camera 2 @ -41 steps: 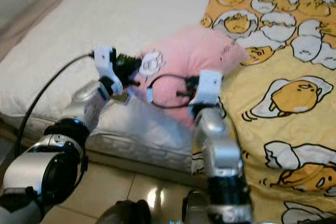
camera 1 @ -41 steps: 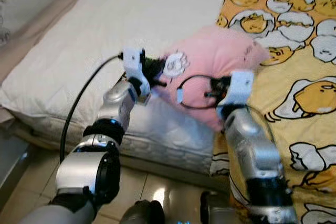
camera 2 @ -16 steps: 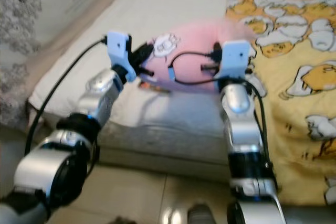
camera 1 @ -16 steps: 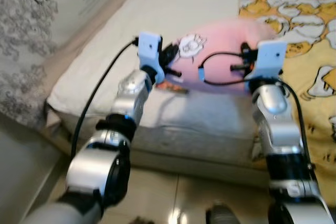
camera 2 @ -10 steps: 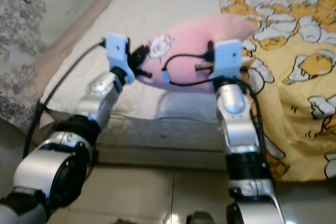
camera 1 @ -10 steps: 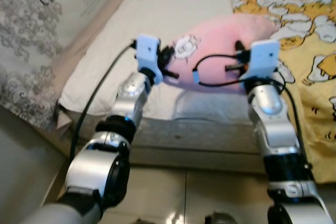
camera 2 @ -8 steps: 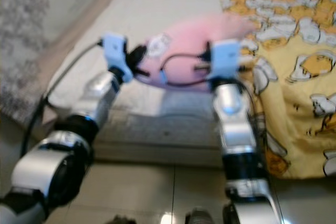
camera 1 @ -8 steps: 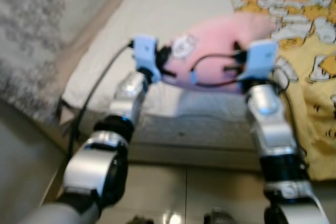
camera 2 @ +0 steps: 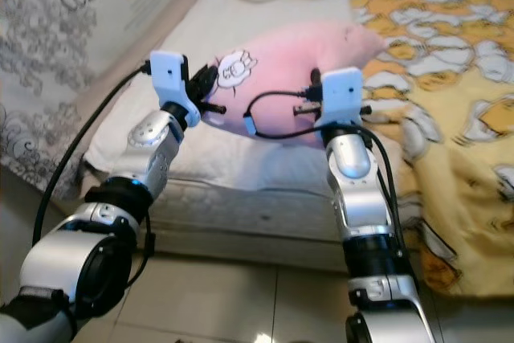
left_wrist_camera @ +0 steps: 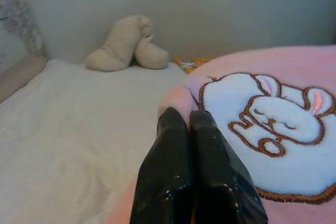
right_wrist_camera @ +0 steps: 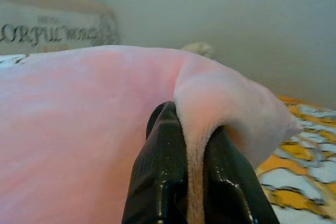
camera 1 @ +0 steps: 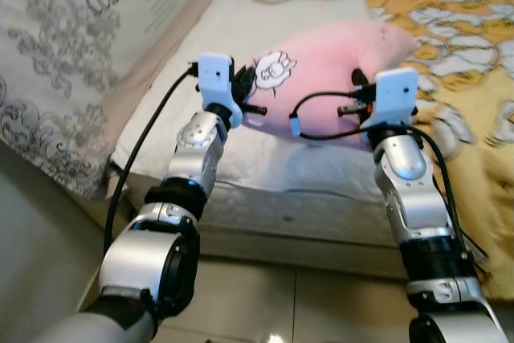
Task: Clean up the room
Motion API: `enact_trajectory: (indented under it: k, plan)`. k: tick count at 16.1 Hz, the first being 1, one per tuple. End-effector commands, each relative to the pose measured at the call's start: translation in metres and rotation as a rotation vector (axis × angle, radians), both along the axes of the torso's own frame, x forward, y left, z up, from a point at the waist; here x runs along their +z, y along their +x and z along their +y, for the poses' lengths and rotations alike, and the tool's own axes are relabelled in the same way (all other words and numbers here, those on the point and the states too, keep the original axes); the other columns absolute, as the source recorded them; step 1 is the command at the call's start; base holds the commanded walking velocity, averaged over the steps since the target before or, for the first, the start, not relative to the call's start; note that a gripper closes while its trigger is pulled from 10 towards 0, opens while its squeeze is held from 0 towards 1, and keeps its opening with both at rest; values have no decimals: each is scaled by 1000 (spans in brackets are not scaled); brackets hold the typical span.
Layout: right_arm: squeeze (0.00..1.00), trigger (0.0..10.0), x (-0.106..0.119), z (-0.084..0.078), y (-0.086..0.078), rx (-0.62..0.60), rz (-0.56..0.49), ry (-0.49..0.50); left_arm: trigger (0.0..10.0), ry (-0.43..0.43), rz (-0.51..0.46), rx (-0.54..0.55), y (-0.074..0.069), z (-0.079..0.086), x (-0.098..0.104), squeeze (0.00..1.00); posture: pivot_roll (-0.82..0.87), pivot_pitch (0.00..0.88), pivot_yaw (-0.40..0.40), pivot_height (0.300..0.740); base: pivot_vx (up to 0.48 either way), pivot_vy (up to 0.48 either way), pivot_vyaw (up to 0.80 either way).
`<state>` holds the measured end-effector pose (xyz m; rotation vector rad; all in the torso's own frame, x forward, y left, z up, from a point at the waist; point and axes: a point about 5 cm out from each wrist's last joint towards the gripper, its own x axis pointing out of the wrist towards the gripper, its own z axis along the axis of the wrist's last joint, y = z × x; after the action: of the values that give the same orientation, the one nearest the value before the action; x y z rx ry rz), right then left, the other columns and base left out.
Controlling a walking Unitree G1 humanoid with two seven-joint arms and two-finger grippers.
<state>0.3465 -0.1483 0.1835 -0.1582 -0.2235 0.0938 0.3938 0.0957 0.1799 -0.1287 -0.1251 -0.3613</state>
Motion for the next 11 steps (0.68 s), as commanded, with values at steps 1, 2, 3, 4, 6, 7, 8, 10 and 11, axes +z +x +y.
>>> enact_trajectory:
  k: [1,2,3,4,6,7,8,10,11]
  plan:
    - [0,0,7,7,2,27,-38,-5,10000,-34,2,80,4,19,4,0,-209,0,91,735,461,0,0]
    - [0,0,7,7,2,31,-37,-6,10000,-47,9,90,4,21,4,0,-207,0,90,735,461,0,0]
    - [0,0,7,8,3,33,-36,-6,10000,-55,11,97,5,23,4,0,-205,0,87,735,461,0,0]
    - [0,0,5,9,3,38,-28,-8,10000,-80,18,115,5,27,4,0,-204,0,86,735,454,0,0]
    - [0,0,3,9,4,40,-24,-8,10000,-91,22,123,5,29,4,0,-201,0,84,735,454,0,0]
    - [0,0,2,9,4,44,-20,-9,10000,-95,22,129,6,31,4,0,-201,0,83,735,454,0,0]
    - [0,0,2,10,4,46,-20,-9,10000,-96,23,131,6,31,4,0,-201,0,83,735,454,0,0]
    - [0,0,2,9,4,49,-19,-11,10000,-104,18,148,6,35,6,0,-201,0,80,735,454,0,0]
    - [0,0,2,9,4,51,-20,-13,10000,-109,16,155,7,37,7,0,-202,0,77,735,450,0,0]
